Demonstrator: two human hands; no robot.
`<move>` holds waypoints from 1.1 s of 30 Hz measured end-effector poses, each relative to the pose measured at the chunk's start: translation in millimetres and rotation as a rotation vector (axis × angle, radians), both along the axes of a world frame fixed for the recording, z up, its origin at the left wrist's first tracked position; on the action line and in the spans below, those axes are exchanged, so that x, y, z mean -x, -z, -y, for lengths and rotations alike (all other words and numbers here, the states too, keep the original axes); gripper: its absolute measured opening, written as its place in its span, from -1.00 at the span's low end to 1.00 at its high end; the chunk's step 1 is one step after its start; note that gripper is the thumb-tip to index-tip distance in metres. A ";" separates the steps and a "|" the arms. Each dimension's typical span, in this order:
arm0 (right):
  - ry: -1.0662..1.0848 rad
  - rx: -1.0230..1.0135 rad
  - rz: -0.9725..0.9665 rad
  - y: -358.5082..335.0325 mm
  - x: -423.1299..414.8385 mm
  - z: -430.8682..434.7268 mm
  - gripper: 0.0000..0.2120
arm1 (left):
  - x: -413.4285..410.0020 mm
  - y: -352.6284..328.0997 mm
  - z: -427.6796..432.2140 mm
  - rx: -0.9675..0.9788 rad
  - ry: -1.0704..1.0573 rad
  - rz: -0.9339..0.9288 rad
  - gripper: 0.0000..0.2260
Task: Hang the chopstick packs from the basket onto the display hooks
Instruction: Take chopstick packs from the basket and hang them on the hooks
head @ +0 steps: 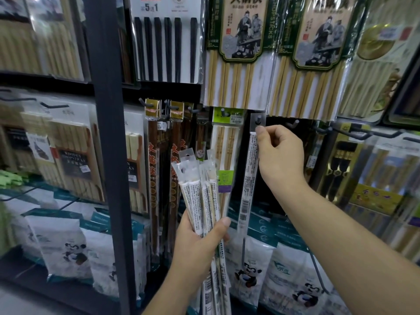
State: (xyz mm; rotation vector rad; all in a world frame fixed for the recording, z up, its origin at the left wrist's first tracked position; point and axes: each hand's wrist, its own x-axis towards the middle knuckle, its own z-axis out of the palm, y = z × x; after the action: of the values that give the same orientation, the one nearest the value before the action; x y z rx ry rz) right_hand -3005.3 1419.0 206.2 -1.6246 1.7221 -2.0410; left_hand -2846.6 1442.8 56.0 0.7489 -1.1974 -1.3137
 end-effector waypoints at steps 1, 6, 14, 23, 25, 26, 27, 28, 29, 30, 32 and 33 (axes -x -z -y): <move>0.004 -0.003 0.004 0.8 0.8 0.8 -0.77 | -0.3 0.1 0.1 0.003 0.008 -0.005 -0.73; 0.056 -0.030 0.041 12.4 0.9 -5.6 -0.87 | -0.4 -0.7 -0.4 0.025 0.002 0.012 -0.52; -0.377 -0.304 -0.065 44.9 -22.8 -45.0 -0.79 | 5.0 -5.4 -3.6 0.102 0.005 0.051 -0.48; -0.361 -0.319 0.004 46.8 -18.0 -43.4 -0.87 | 5.6 -7.6 -6.0 0.043 0.028 -0.053 -0.43; -0.353 -0.301 0.008 47.1 -17.3 -41.9 -0.87 | 5.8 -7.4 -4.6 0.018 0.032 -0.067 -0.56; -0.351 -0.295 0.007 47.3 -17.4 -41.2 -0.87 | 6.2 -6.8 -4.2 0.010 0.032 -0.068 -0.61; -0.351 -0.291 0.007 47.6 -17.7 -40.8 -0.88 | 6.5 -6.1 -3.9 0.004 0.031 -0.067 -0.64; -0.352 -0.288 0.009 48.1 -17.8 -40.5 -0.90 | 6.7 -5.3 -3.7 0.003 0.031 -0.065 -0.66; -0.354 -0.286 0.017 48.7 -17.8 -40.5 -0.92 | 6.8 -5.2 -3.8 0.003 0.029 -0.064 -0.66; -0.357 -0.286 0.025 49.1 -17.6 -40.5 -0.92 | 6.7 -5.6 -4.1 0.006 0.027 -0.061 -0.66; -0.349 -0.289 0.022 49.1 -17.2 -40.5 -0.93 | 6.3 -6.0 -4.7 0.014 0.015 -0.052 -0.67; -0.341 -0.294 0.014 48.7 -17.0 -40.4 -0.93 | 6.1 -5.5 -4.8 0.014 0.007 -0.054 -0.68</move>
State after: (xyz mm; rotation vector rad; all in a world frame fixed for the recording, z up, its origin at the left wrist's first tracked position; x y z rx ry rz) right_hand -2988.3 1459.4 157.6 -1.6628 1.5235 -1.5630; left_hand -2852.6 1447.6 61.4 0.6954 -1.1654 -1.3219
